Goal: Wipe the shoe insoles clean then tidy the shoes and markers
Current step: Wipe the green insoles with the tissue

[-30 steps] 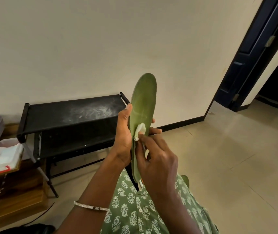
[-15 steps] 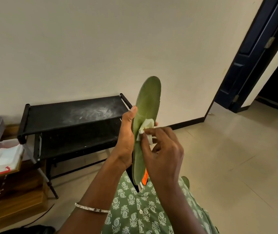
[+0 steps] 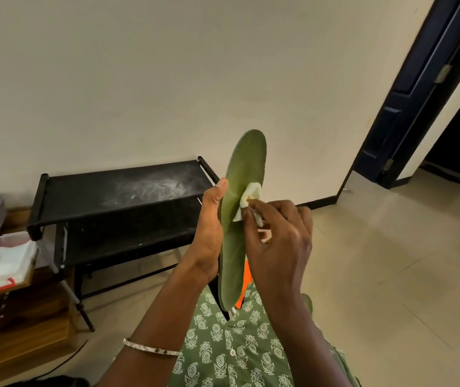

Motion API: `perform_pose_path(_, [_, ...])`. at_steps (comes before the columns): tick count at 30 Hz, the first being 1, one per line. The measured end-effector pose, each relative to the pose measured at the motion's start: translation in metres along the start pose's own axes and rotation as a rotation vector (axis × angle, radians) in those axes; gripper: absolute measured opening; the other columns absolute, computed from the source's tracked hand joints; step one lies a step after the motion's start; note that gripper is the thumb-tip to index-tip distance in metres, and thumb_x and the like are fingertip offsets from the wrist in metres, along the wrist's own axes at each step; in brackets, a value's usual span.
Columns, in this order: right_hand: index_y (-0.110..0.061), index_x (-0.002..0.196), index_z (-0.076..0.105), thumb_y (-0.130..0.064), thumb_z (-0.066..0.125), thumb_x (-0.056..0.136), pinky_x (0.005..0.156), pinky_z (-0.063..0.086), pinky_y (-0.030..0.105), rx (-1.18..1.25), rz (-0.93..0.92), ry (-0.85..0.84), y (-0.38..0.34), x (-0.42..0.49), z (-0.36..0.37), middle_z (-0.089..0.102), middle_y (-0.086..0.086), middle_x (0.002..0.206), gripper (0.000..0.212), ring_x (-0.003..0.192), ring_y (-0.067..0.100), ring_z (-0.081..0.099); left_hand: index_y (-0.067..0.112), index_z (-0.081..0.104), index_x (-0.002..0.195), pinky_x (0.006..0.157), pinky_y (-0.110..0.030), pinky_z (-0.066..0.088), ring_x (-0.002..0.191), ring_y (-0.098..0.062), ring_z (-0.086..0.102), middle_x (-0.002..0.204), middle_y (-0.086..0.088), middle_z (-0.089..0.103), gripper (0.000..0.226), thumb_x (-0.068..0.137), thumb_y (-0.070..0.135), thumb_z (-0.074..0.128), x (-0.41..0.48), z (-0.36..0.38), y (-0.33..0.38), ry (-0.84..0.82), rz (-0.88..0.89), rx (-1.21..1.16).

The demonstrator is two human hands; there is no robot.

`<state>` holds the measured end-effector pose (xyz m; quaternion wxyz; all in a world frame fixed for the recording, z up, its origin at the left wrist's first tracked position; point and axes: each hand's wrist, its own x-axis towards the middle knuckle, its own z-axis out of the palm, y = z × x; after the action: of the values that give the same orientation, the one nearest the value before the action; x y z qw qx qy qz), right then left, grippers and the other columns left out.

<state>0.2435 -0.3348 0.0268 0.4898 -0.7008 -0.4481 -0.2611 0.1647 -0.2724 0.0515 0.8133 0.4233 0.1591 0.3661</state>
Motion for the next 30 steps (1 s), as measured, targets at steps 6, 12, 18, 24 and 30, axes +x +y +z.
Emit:
perform_pose_path(6, [-0.017,0.099,0.077,-0.03,0.071,0.085,0.075,0.04,0.032,0.017,-0.07,-0.029,-0.006,-0.037,0.004,0.071,-0.004,0.1,0.02,0.09,0.011,0.05,0.004,0.072,0.097,0.076,-0.037,0.054,0.079,-0.029,0.063,0.09,-0.014,0.067,0.07,0.077,0.067,0.047,0.004,-0.005,0.002,0.049,-0.053,-0.026])
perform_pose_path(12, [-0.023,0.096,0.077,-0.034,0.069,0.088,0.076,0.032,0.032,-0.06,-0.05,0.039,-0.001,-0.004,0.001,0.067,-0.007,0.088,0.016,0.086,0.018,0.049,0.007,0.072,0.101,0.078,-0.035,0.056,0.083,-0.023,0.064,0.093,-0.015,0.066,0.062,0.08,0.06,0.046,0.003,-0.001,-0.001,0.002,-0.036,-0.048])
perform_pose_path(18, [-0.02,0.099,0.077,-0.032,0.069,0.089,0.076,0.035,0.034,-0.054,-0.018,0.015,0.001,0.001,0.002,0.066,-0.005,0.089,0.017,0.088,0.017,0.047,0.01,0.074,0.1,0.068,-0.031,0.06,0.077,-0.02,0.068,0.089,-0.013,0.069,0.058,0.084,0.057,0.045,0.0,0.002,-0.001,-0.016,-0.045,-0.059])
perform_pose_path(24, [-0.018,0.098,0.077,-0.027,0.074,0.085,0.077,0.037,0.034,-0.022,-0.096,-0.027,-0.002,-0.039,0.002,0.07,-0.005,0.099,0.017,0.09,0.012,0.05,0.001,0.068,0.112,0.08,-0.039,0.053,0.076,-0.028,0.064,0.091,-0.013,0.067,0.077,0.08,0.069,0.052,0.005,-0.004,-0.002,0.069,-0.084,-0.061])
perform_pose_path(30, [-0.023,0.095,0.078,-0.032,0.073,0.086,0.08,0.032,0.034,-0.077,-0.087,0.021,0.001,-0.013,0.001,0.069,-0.008,0.089,0.013,0.087,0.016,0.05,0.003,0.065,0.108,0.072,-0.033,0.057,0.083,-0.022,0.061,0.097,-0.017,0.06,0.068,0.081,0.063,0.047,0.005,0.001,-0.002,0.049,-0.062,-0.081])
